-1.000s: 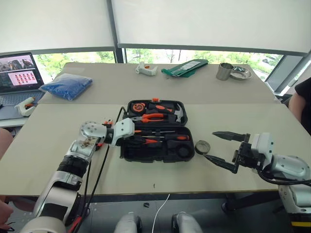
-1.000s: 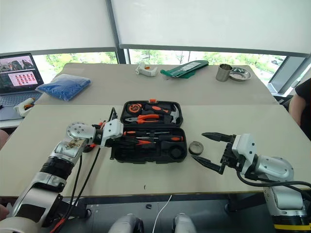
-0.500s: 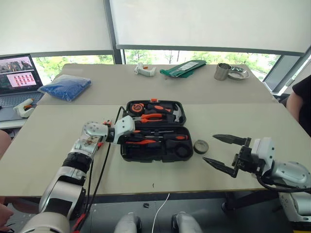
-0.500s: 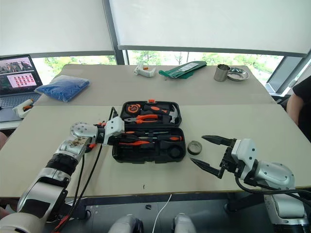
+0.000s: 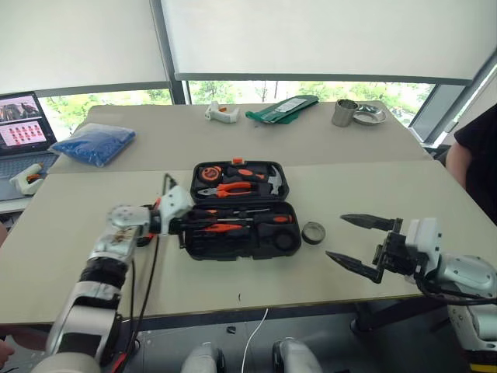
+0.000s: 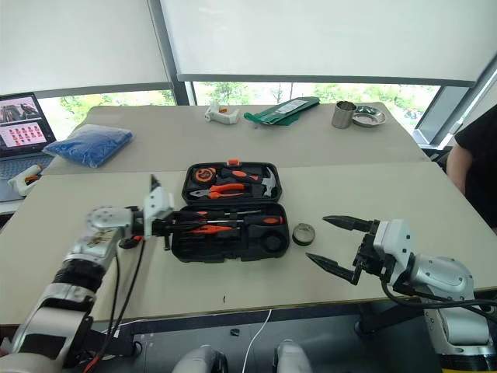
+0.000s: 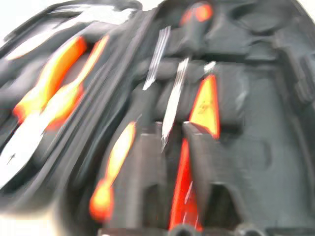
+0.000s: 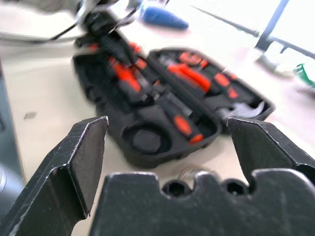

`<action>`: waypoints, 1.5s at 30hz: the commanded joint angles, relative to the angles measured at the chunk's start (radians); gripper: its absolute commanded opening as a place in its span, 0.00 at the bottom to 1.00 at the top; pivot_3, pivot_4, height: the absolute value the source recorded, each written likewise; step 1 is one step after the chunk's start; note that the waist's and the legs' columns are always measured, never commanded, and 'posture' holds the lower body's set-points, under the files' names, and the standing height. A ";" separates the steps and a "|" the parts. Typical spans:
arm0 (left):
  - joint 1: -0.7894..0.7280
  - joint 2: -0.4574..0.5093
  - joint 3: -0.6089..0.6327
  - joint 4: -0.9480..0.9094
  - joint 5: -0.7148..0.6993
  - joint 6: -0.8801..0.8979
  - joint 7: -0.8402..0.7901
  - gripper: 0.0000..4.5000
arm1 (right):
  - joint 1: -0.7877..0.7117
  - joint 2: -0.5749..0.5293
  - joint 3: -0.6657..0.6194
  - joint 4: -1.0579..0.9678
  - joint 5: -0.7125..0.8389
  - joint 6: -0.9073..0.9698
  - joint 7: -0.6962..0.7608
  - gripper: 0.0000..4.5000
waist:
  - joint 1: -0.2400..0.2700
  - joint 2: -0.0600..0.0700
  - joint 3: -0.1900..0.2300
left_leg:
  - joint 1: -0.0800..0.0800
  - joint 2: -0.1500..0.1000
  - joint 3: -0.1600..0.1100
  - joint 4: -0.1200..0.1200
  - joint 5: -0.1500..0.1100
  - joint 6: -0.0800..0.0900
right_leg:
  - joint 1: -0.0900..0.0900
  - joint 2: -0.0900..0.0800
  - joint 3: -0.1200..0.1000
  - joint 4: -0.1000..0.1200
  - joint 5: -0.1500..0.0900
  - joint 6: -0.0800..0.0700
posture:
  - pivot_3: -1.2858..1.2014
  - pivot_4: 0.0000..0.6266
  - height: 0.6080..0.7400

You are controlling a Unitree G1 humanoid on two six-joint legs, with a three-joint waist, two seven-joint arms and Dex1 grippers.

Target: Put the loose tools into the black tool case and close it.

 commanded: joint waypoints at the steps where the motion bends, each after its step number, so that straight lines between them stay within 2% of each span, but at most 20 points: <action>1: 0.209 0.059 0.207 -0.265 -0.147 0.052 0.054 0.55 | -0.024 0.016 -0.001 -0.001 0.005 -0.041 0.020 1.00 | 0.008 0.000 0.000 | 0.000 0.001 0.000 0.000 0.000 0.000 | 0.000 -0.001 0.001 0.002 0.000 -0.001 | 0.52 0.24 1.00; 3: 0.376 0.077 0.303 -0.375 -0.171 0.045 0.084 0.71 | -0.022 0.020 0.022 0.004 0.004 -0.037 0.039 1.00 | 0.008 0.000 0.000 | 0.000 0.001 0.001 -0.001 0.000 -0.001 | -0.001 -0.002 0.001 0.001 0.000 -0.001 | 0.52 0.24 1.00; 6: 0.592 0.052 0.440 -0.496 -0.180 0.054 0.187 0.95 | -0.015 0.026 0.053 -0.005 0.014 -0.034 0.072 1.00 | 0.017 0.000 0.000 | 0.001 0.000 0.001 -0.002 0.000 -0.001 | 0.000 -0.004 0.001 0.000 -0.001 0.000 | 0.52 0.24 1.00; 10: 0.820 -0.012 0.588 -0.557 -0.193 0.052 0.285 0.98 | -0.024 0.059 0.076 -0.009 0.024 -0.048 0.082 1.00 | 0.032 -0.001 0.000 | 0.001 0.000 0.001 0.000 -0.001 0.000 | 0.001 -0.006 -0.001 -0.001 -0.005 -0.004 | 0.52 0.24 1.00; 12: 0.908 -0.047 0.628 -0.582 -0.204 0.063 0.317 0.98 | -0.036 0.085 0.088 -0.009 0.016 -0.057 0.070 1.00 | 0.036 -0.001 0.000 | 0.001 0.000 0.001 -0.001 -0.001 -0.001 | 0.000 -0.007 -0.001 -0.001 -0.007 -0.001 | 0.52 0.24 1.00; 17: 0.965 -0.075 0.643 -0.647 -0.238 0.138 0.395 0.98 | -0.053 0.133 0.151 -0.047 -0.012 -0.080 0.073 1.00 | 0.046 -0.001 0.000 | 0.002 0.001 0.001 -0.001 -0.005 -0.009 | -0.002 -0.008 -0.004 -0.001 -0.007 -0.001 | 0.52 0.24 1.00; 19: 0.945 -0.055 0.625 -0.716 -0.335 0.275 0.420 0.98 | -0.045 0.120 0.167 -0.073 0.037 -0.012 0.090 1.00 | 0.050 -0.001 0.000 | 0.002 0.001 0.001 -0.001 -0.004 -0.010 | -0.002 -0.008 -0.005 -0.001 -0.007 -0.001 | 0.52 0.24 1.00; 21: 0.883 -0.023 0.587 -0.766 -0.371 0.365 0.449 0.98 | -0.050 0.121 0.165 -0.079 0.055 0.006 0.089 1.00 | 0.052 -0.001 0.000 | 0.002 0.001 0.001 -0.001 -0.004 -0.010 | -0.002 -0.008 -0.005 -0.001 -0.007 -0.001 | 0.52 0.24 1.00; 26: 0.585 0.092 0.391 -0.752 -0.326 0.713 0.642 0.98 | -0.114 0.137 0.155 -0.053 0.045 0.010 0.057 1.00 | 0.057 -0.001 0.000 | 0.002 -0.001 0.001 0.000 -0.002 -0.010 | 0.002 -0.007 -0.004 0.001 -0.007 -0.002 | 0.52 0.24 1.00; 28: 0.443 0.094 0.319 -0.687 -0.277 0.783 0.713 0.98 | -0.135 0.142 0.153 -0.038 0.035 0.005 0.050 1.00 | 0.049 -0.002 0.000 | 0.002 0.000 0.001 -0.001 0.002 -0.004 | 0.002 -0.005 -0.004 0.001 -0.006 -0.002 | 0.52 0.24 1.00; 30: 0.315 0.073 0.265 -0.612 -0.238 0.799 0.760 0.98 | -0.151 0.145 0.149 -0.022 0.025 -0.001 0.043 1.00 | 0.042 -0.003 0.000 | 0.002 -0.001 0.001 -0.002 0.002 -0.004 | 0.002 -0.004 -0.003 0.001 -0.004 0.002 | 0.52 0.24 1.00; 34: 0.145 0.058 0.119 -0.452 -0.132 0.788 0.751 0.98 | -0.160 0.138 0.140 -0.001 0.010 -0.007 0.031 1.00 | 0.031 -0.003 0.000 | 0.002 -0.001 0.001 -0.004 0.002 -0.006 | 0.001 0.000 -0.003 0.001 0.000 -0.005 | 0.52 0.24 1.00; 39: 0.034 0.051 0.022 -0.316 -0.044 0.811 0.743 0.98 | -0.133 0.119 0.118 -0.003 0.002 -0.010 0.024 1.00 | 0.029 -0.004 0.000 | 0.000 -0.001 0.001 -0.004 0.002 -0.006 | 0.000 0.000 -0.004 0.001 -0.001 -0.005 | 0.52 0.24 1.00; 42: 0.034 0.050 0.025 -0.301 -0.030 0.836 0.749 0.83 | -0.105 0.108 0.106 -0.023 0.002 -0.007 0.016 1.00 | 0.030 -0.004 0.000 | 0.000 -0.001 0.001 -0.004 0.002 -0.006 | 0.000 -0.001 -0.004 0.001 -0.001 -0.004 | 0.52 0.24 1.00; 45: 0.070 0.051 0.024 -0.329 -0.037 0.853 0.722 0.57 | -0.086 0.103 0.098 -0.033 0.002 -0.007 0.009 1.00 | 0.028 -0.004 0.000 | 0.000 -0.001 0.000 -0.003 0.002 -0.006 | 0.000 -0.001 -0.003 0.001 -0.001 -0.004 | 0.52 0.24 1.00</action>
